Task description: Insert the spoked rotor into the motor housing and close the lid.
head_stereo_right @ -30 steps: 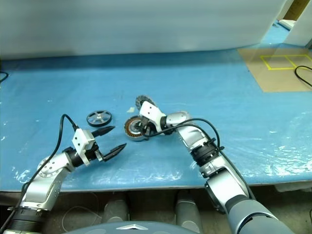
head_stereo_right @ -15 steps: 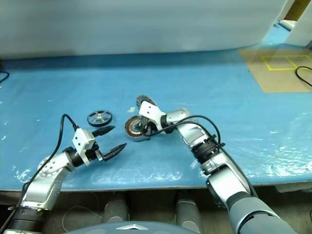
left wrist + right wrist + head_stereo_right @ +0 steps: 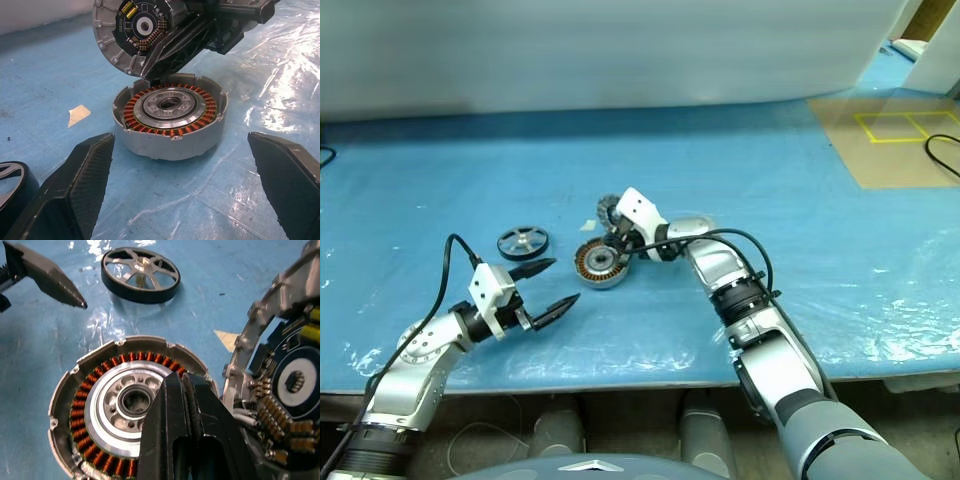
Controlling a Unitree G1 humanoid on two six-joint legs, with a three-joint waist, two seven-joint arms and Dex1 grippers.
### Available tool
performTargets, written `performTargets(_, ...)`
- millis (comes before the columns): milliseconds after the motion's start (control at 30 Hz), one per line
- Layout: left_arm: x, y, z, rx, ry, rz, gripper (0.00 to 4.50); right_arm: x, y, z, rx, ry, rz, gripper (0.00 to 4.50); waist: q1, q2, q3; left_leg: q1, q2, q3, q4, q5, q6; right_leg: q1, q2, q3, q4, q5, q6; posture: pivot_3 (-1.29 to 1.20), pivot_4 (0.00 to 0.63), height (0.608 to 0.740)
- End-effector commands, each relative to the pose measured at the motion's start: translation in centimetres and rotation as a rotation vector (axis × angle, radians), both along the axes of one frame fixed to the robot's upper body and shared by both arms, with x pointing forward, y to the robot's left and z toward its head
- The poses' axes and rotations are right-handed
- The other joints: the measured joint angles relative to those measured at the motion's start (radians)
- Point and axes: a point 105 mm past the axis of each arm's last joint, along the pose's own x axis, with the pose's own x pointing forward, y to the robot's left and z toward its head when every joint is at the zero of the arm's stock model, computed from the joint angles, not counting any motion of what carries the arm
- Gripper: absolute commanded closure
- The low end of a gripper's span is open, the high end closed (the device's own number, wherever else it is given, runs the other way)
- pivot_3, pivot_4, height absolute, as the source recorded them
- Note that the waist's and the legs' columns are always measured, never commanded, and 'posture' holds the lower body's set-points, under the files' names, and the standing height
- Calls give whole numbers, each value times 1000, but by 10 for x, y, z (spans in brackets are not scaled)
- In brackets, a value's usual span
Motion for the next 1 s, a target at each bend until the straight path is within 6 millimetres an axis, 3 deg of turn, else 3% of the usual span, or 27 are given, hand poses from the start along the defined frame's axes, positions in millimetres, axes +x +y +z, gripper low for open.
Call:
performTargets(33, 0, 1, 5, 6, -22, -3, 0, -12, 9, 1, 4, -3, 62, 4473, 0, 0, 0, 0, 0, 0, 0, 0, 0, 0, 0, 0, 0, 0, 0, 0, 150, 740)
performTargets(667, 0, -1, 5, 4, -21, -2, 0, -25, 4, -14, -185, -64, 178, 4473, 0, 0, 0, 2, 0, 0, 0, 0, 0, 1, 0, 0, 0, 0, 0, 0, 150, 740)
performTargets(1000, 0, -2, 4, 6, -16, -7, 0, -21, 9, -13, -298, -227, 242, 4473, -1, 0, 0, 2, 0, 0, 0, 0, 0, 1, 0, 0, 1, 0, 0, 0, 150, 740)
